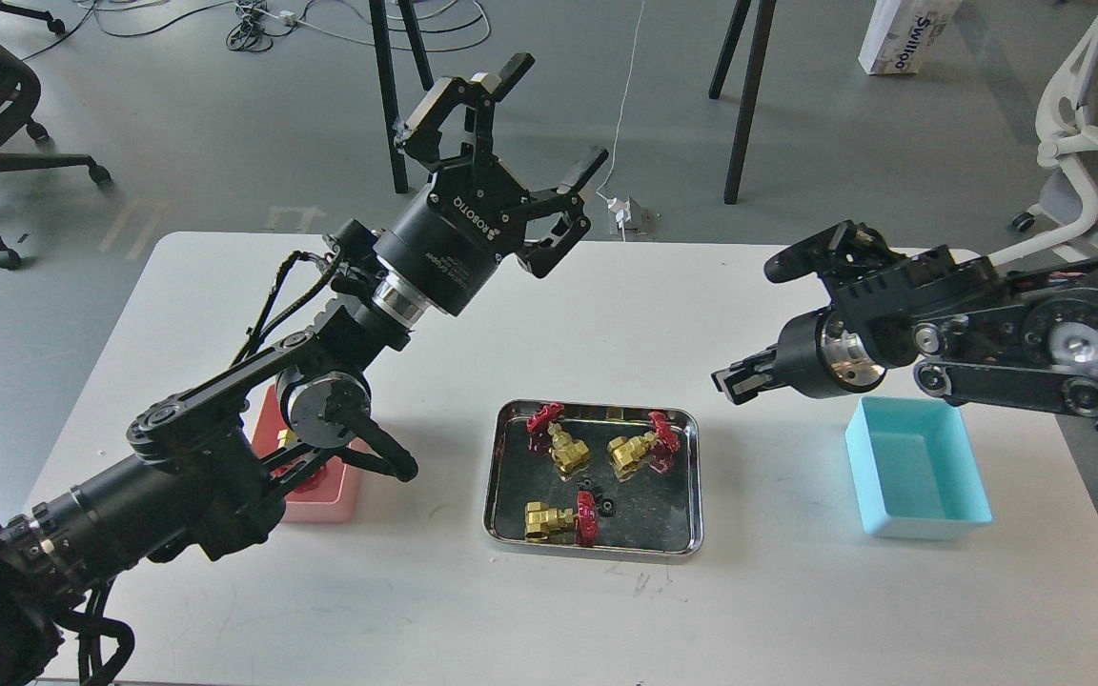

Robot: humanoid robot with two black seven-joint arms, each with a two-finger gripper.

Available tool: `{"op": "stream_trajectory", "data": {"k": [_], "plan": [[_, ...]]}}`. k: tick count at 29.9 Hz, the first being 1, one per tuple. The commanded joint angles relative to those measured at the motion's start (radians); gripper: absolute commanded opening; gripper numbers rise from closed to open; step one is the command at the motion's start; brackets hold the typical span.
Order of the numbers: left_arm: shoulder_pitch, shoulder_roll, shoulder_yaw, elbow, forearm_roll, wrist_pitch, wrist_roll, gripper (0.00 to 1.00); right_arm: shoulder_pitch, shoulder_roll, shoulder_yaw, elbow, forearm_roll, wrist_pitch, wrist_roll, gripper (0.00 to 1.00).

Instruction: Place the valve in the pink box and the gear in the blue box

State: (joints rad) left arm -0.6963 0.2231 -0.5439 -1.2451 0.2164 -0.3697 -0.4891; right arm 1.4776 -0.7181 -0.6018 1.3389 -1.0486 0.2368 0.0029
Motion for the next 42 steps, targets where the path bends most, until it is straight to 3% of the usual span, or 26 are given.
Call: {"op": "stream_trajectory", "data": {"k": [1,8,9,11,12,13,14,22,25,29,32,33,36,39,42], "plan": [[0.000,-0.028,0.001,0.024,0.000,0.002,0.000,0.93,-0.123,-0.171,0.028,0.057,-0.007,-0.049,-0.044,0.05],[0.000,-0.056,0.002,0.038,0.035,0.003,0.000,0.93,-0.319,-0.241,0.164,0.057,-0.017,-0.136,-0.053,0.06],[0.000,-0.056,0.002,0.039,0.037,0.002,0.000,0.93,-0.335,-0.242,0.180,0.054,-0.017,-0.143,-0.053,0.11],[0.000,-0.056,0.002,0.038,0.037,0.003,0.000,0.93,-0.365,-0.241,0.211,0.055,-0.013,-0.174,-0.053,0.33],[0.000,-0.056,0.002,0.039,0.037,0.002,0.000,0.93,-0.376,-0.241,0.226,0.055,-0.007,-0.186,-0.053,0.49],[0.000,-0.054,0.002,0.039,0.037,0.002,0.000,0.93,-0.385,-0.241,0.243,0.055,-0.004,-0.195,-0.053,0.84],[0.000,-0.054,0.002,0.039,0.037,0.002,0.000,0.93,-0.393,-0.241,0.255,0.054,-0.002,-0.192,-0.055,1.00],[-0.003,-0.045,0.001,0.041,0.037,0.008,0.000,0.93,-0.390,-0.261,0.425,0.054,0.067,-0.186,-0.063,1.00],[-0.018,-0.027,-0.010,0.048,0.035,0.005,0.000,0.93,-0.384,-0.256,0.568,0.034,0.261,-0.188,-0.066,1.00],[-0.104,0.044,-0.005,0.140,0.026,-0.005,0.000,0.93,-0.396,-0.187,0.847,-0.023,0.707,-0.183,-0.034,1.00],[-0.192,0.088,0.002,0.237,0.020,-0.060,0.000,0.93,-0.402,-0.146,0.961,-0.085,1.017,-0.121,0.051,1.00],[-0.213,0.104,0.002,0.281,0.017,-0.108,0.000,0.93,-0.402,-0.130,0.978,-0.108,1.109,-0.055,0.083,1.00],[-0.278,0.128,0.002,0.416,-0.040,-0.119,0.000,0.93,-0.427,-0.112,0.987,-0.217,1.266,0.252,0.188,1.00],[-0.289,0.124,0.001,0.504,-0.179,-0.119,0.000,0.97,-0.462,-0.028,0.995,-0.375,1.314,0.252,0.308,1.00],[-0.270,0.110,-0.002,0.519,-0.270,-0.119,0.000,0.99,-0.479,0.069,1.001,-0.457,1.317,0.252,0.332,1.00]]}}
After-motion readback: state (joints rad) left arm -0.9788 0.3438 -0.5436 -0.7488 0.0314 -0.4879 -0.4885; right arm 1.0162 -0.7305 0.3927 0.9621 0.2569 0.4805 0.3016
